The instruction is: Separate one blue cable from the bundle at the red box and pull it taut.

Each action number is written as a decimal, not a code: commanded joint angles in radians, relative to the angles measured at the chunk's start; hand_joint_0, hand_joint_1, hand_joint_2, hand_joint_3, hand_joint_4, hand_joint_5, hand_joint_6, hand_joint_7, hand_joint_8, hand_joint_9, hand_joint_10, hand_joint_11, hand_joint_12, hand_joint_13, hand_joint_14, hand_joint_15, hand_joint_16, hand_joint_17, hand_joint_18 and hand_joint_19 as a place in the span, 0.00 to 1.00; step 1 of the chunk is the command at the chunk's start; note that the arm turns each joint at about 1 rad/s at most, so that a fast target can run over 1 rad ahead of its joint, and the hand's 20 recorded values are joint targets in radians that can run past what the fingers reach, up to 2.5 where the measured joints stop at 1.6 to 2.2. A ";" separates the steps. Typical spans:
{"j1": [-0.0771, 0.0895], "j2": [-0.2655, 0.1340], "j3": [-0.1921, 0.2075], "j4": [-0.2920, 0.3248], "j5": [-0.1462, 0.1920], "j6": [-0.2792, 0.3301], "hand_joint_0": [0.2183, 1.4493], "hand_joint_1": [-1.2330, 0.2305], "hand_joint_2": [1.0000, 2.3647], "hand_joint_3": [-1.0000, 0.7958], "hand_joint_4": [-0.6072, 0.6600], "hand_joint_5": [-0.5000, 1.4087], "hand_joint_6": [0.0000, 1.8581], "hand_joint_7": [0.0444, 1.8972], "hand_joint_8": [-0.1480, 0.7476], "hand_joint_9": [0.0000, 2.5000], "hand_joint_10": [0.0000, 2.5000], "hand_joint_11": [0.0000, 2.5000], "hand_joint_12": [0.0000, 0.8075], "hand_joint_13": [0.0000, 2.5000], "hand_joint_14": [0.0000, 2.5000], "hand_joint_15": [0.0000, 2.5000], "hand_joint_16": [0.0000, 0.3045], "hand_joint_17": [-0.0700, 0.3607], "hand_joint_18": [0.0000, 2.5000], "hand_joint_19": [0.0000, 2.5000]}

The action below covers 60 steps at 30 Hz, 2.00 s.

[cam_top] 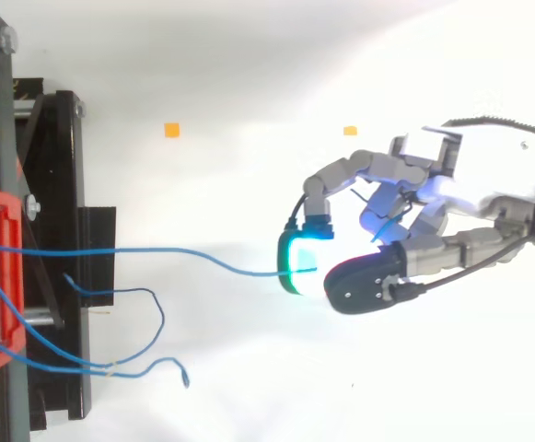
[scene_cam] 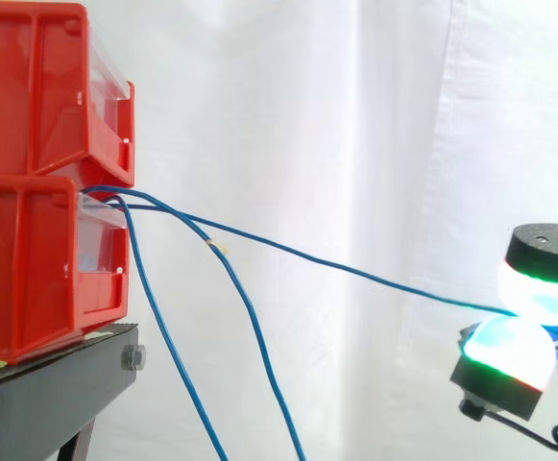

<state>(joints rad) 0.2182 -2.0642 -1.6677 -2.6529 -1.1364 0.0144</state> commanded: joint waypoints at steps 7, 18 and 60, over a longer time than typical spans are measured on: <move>0.006 0.009 -0.012 0.093 0.018 -0.042 0.31 0.30 0.02 0.60 0.36 0.18 0.45 0.66 0.54 0.49 1.00 1.00 0.57 0.67 1.00 0.69 0.52 0.44 0.85 0.28; 0.006 0.009 -0.012 0.097 0.020 -0.083 0.32 0.30 0.02 0.60 0.36 0.18 0.45 0.66 0.56 0.49 1.00 1.00 0.58 0.67 1.00 0.69 0.52 0.44 0.86 0.28; 0.006 0.007 -0.012 0.096 0.020 -0.086 0.32 0.30 0.02 0.59 0.37 0.18 0.45 0.66 0.57 0.50 1.00 1.00 0.56 0.67 1.00 0.69 0.53 0.44 0.86 0.27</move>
<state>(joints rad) 0.2243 -2.0562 -1.6793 -2.5570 -1.1177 -0.0721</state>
